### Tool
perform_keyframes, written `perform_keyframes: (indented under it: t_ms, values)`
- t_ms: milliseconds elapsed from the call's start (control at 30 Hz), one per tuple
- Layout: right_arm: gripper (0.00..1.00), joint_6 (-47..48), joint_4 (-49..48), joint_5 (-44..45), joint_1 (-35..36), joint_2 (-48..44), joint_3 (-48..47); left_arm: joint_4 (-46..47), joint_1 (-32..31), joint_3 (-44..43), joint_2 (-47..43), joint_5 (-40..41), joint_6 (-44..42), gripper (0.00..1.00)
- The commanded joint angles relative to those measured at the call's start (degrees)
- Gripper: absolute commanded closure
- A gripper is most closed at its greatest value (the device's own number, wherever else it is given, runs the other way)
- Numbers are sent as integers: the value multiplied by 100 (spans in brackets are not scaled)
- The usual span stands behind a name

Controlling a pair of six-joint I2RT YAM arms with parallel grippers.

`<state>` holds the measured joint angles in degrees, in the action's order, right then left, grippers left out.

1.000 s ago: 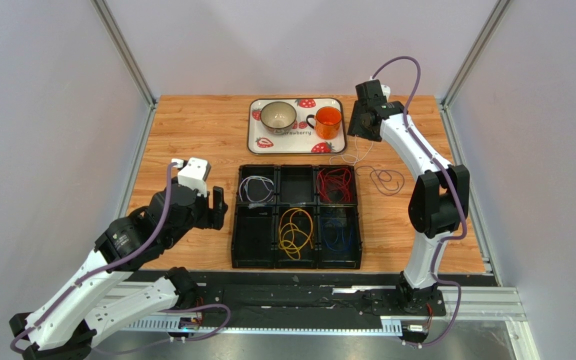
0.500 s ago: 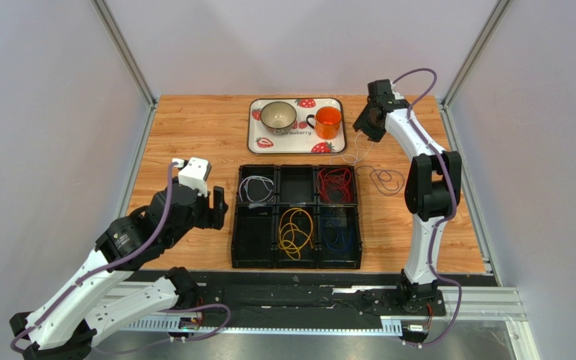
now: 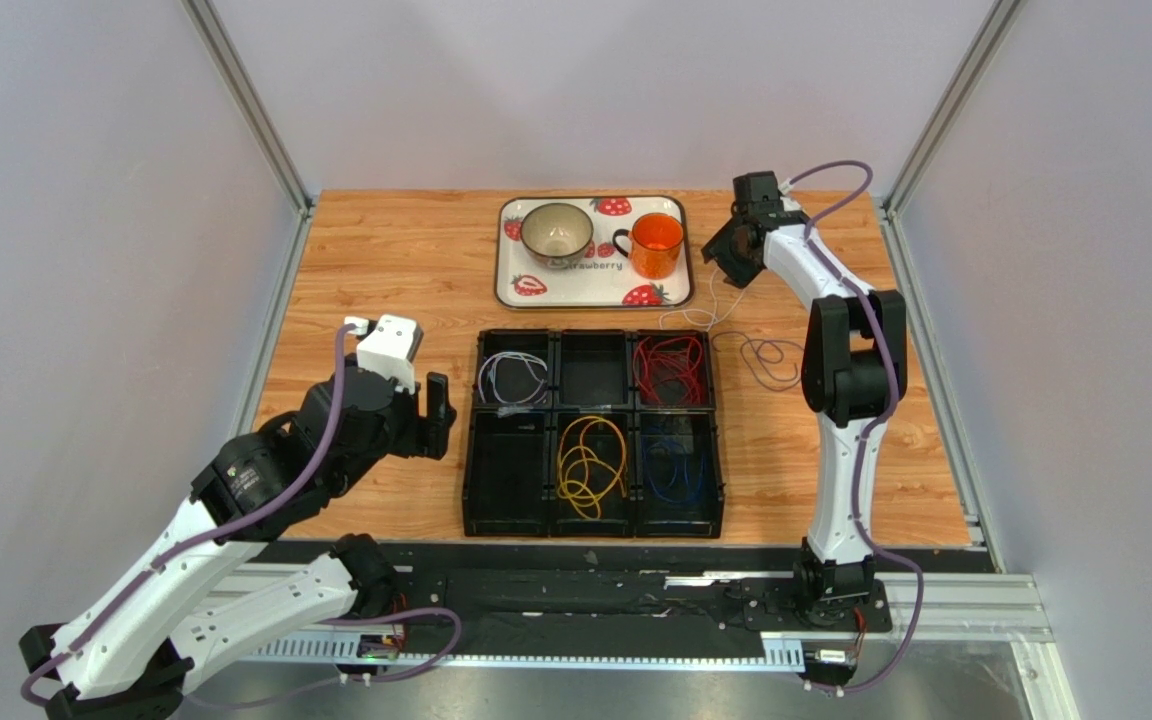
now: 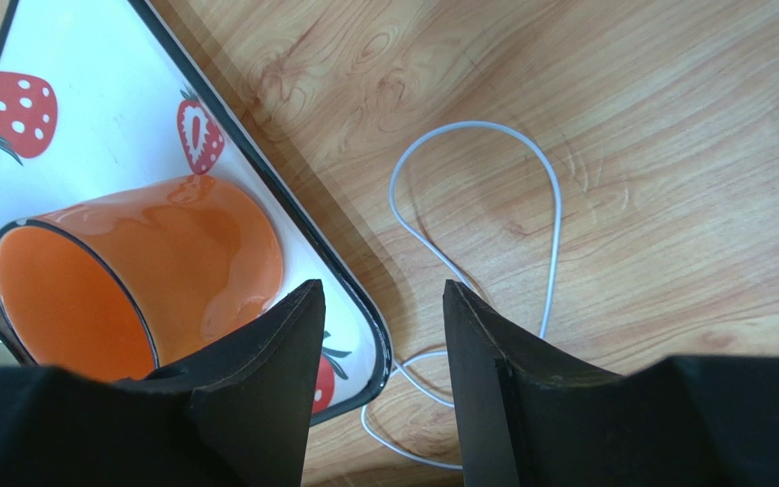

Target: Untangle the cables

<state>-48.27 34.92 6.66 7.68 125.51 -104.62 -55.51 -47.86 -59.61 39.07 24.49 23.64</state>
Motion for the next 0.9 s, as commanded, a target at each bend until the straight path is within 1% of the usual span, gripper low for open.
perform_keyframes:
  t_ms: [0,733,867]
  values:
    - [50,-323,-442,46,-74,113,-129,75,39,2,-5,56,-52,23]
    - [54,-534,-864,380,-188,729,-445,93,39,11,57,12,-79,23]
    - [63,-490,-864,459,-197,852,-559,93,48,11,83,3,-79,23]
